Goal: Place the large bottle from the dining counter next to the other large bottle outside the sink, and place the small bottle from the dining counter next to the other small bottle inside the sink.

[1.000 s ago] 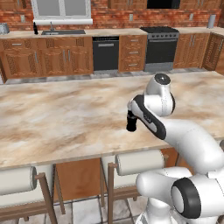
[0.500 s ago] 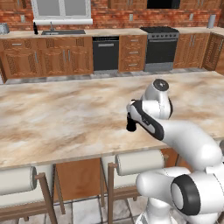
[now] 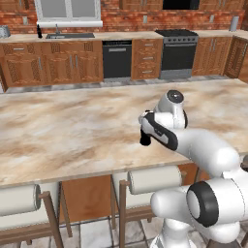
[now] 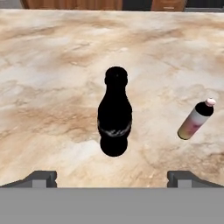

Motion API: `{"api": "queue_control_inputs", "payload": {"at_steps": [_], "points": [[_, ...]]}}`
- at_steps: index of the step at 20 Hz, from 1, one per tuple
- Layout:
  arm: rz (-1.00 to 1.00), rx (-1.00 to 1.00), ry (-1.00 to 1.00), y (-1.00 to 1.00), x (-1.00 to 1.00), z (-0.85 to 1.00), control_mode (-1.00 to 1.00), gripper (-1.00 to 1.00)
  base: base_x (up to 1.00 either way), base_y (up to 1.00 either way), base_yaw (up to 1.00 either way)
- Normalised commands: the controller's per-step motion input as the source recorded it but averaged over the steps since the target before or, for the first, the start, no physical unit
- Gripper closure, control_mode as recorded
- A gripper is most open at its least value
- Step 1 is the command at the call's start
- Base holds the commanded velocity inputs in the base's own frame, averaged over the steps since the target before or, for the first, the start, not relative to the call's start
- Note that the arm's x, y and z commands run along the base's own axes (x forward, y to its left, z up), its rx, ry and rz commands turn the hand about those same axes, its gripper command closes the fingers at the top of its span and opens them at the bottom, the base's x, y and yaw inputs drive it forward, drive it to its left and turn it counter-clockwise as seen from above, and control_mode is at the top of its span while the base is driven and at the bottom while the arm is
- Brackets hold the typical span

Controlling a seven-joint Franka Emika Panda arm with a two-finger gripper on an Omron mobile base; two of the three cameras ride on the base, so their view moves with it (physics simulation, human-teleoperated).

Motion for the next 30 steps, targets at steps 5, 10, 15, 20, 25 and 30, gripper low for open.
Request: {"api": "queue_control_inputs", "payload": {"at_steps": [5, 10, 15, 20, 25, 30], "points": [[0.00, 0.00, 0.00, 0.00, 0.25, -0.06, -1.00, -1.00, 0.00, 0.00, 0.00], [0.00, 0.00, 0.00, 0.00, 0.23, -0.10, -1.00, -1.00, 0.00, 0.00, 0.00], [0.00, 0.00, 0.00, 0.00, 0.21, -0.12, -1.00, -1.00, 0.00, 0.00, 0.00], [0.00, 0.00, 0.00, 0.00, 0.20, -0.11, -1.00, -1.00, 0.00, 0.00, 0.00], [0.00, 0.00, 0.00, 0.00, 0.21, -0.11, -1.00, -1.00, 0.00, 0.00, 0.00], [0.00, 0.00, 0.00, 0.00, 0.17, -0.09, -1.00, -1.00, 0.00, 0.00, 0.00]]}}
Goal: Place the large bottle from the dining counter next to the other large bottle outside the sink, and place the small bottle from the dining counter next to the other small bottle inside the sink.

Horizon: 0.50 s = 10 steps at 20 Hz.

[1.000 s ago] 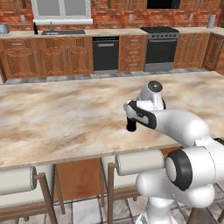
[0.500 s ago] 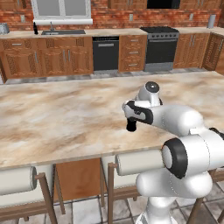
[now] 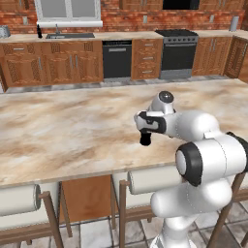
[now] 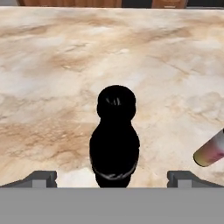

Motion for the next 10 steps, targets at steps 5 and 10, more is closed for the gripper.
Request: {"api": "queue_control_inputs", "payload": {"at_steps": [5, 10], "points": [[0.00, 0.00, 0.00, 0.00, 0.14, -0.08, -1.00, -1.00, 0.00, 0.00, 0.00], [0.00, 0.00, 0.00, 0.00, 0.13, -0.06, -1.00, -1.00, 0.00, 0.00, 0.00]]}}
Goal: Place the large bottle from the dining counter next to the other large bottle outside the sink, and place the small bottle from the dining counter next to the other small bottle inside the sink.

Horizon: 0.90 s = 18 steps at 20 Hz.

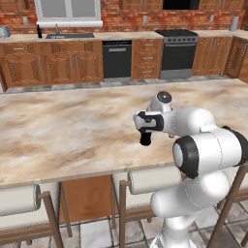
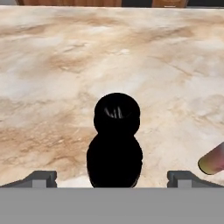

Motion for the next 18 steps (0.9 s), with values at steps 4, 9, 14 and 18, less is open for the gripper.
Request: {"api": "queue_control_inputs", "payload": {"at_steps": [4, 9, 14, 18], "points": [[0.00, 0.00, 0.00, 0.00, 0.13, -0.05, -1.00, -1.00, 0.00, 0.00, 0.00], [0.00, 0.00, 0.00, 0.00, 0.11, -0.05, -1.00, -1.00, 0.00, 0.00, 0.00], [0.00, 0.00, 0.00, 0.00, 0.08, -0.05, -1.00, -1.00, 0.00, 0.00, 0.00], [0.00, 0.00, 0.00, 0.00, 0.08, -0.04, -1.00, -1.00, 0.00, 0.00, 0.00]]}}
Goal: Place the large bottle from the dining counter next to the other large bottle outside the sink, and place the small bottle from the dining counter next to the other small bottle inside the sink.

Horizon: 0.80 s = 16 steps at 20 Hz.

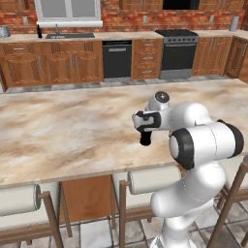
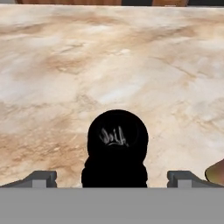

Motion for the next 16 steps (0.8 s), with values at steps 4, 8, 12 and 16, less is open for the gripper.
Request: {"api": "queue_control_inputs", "payload": {"at_steps": [4, 8, 12, 16], "points": [[0.00, 0.00, 0.00, 0.00, 0.07, -0.04, -1.00, -1.00, 0.00, 0.00, 0.00], [0.00, 0.00, 0.00, 0.00, 0.07, -0.06, -1.00, -1.00, 0.00, 0.00, 0.00], [0.00, 0.00, 0.00, 0.00, 0.10, -0.10, -1.00, -1.00, 0.00, 0.00, 0.00], [0.00, 0.00, 0.00, 0.00, 0.11, -0.11, -1.00, -1.00, 0.00, 0.00, 0.00]]}}
